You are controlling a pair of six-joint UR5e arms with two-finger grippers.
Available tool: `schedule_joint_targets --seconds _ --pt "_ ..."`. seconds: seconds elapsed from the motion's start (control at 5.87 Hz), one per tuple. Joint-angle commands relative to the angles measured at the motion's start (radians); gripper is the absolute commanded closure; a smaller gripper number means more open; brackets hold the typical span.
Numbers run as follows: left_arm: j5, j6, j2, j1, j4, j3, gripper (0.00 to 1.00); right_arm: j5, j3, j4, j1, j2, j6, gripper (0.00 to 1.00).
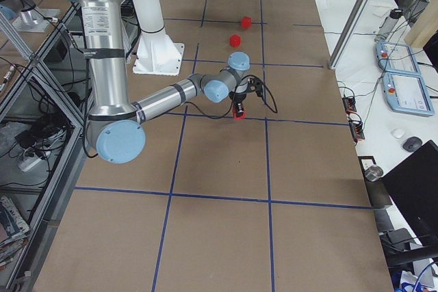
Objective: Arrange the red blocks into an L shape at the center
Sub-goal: 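Carry the red cube with the right gripper to the table center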
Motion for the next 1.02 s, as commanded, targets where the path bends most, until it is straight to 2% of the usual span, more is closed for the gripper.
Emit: schedule_joint_targets --seconds 0.0,0.17,0.34,0.51,0.68,0.85 --pt "0.000 0.000 -0.002 0.000 -0.003 -0.001 0.00 -0.059 -0.011 -0.243 -0.111 0.275 0.148 0.91" --pt "0.000 0.001 -0.002 0.000 -0.006 0.000 0.00 -0.116 -0.078 -0.243 -0.181 0.377 0.247 0.92" --pt "0.000 0.000 -0.003 0.000 -0.006 0.000 0.00 -0.154 -0.229 -0.238 -0.232 0.526 0.348 0.93" --pt "0.000 -0.001 -0.003 0.000 -0.006 0.000 0.00 -0.206 -0.347 -0.229 -0.284 0.624 0.418 0.93" --pt "0.000 0.001 -0.003 0.000 -0.007 0.000 0.00 -0.222 -0.399 -0.144 -0.317 0.636 0.481 0.93" --pt "0.001 0.000 -0.003 0.000 -0.006 0.000 0.00 -0.245 -0.429 -0.111 -0.341 0.641 0.501 0.92"
